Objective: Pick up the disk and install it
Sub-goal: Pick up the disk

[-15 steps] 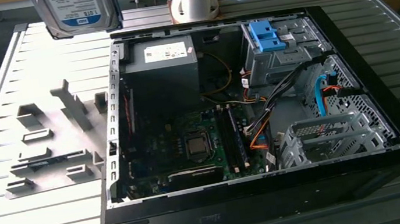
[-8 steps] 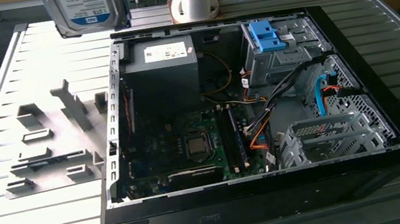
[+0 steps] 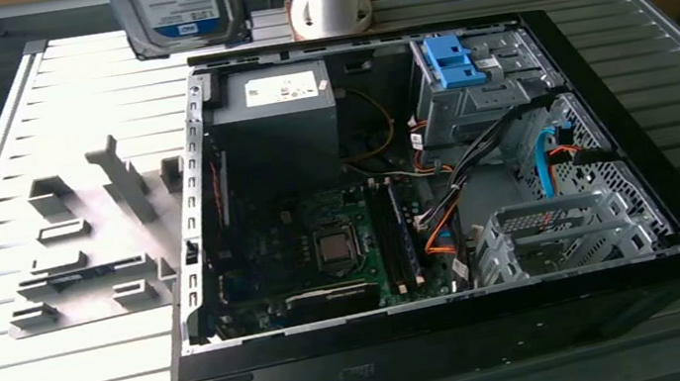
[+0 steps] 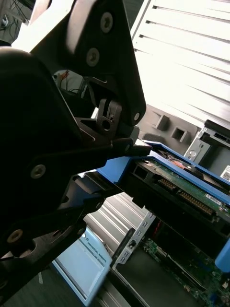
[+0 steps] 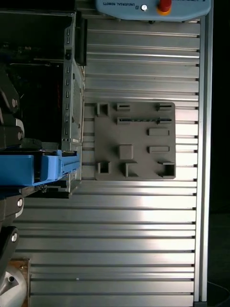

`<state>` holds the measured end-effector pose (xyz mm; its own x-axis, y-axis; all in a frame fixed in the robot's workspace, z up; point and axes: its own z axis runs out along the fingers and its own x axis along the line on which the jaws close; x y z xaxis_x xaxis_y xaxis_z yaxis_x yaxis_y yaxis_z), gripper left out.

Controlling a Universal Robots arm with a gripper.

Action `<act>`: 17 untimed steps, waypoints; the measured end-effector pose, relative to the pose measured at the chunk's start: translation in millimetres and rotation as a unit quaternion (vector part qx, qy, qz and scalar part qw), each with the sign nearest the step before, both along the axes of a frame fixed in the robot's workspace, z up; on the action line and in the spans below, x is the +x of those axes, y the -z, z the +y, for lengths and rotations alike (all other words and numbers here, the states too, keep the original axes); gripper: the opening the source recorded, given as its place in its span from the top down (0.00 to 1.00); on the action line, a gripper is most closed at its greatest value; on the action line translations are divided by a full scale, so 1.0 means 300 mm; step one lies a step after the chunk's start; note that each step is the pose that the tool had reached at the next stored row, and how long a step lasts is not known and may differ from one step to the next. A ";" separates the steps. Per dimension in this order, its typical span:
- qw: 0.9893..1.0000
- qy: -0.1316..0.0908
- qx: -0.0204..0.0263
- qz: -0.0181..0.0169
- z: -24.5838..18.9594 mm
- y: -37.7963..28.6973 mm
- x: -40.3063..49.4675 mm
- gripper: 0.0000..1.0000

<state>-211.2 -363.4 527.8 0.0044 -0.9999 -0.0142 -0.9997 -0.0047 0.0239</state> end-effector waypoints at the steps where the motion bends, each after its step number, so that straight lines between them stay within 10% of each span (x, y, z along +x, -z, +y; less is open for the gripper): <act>1: 1.000 0.000 0.000 0.000 0.000 0.000 0.014 0.64; 11: 1.000 0.000 0.000 0.000 -0.002 0.000 0.124 0.64; 17: 1.000 0.000 0.000 0.000 -0.054 0.000 0.126 0.64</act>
<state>-173.4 -379.7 527.7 0.0040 -0.9999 -0.0143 -0.9997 -0.0043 0.0239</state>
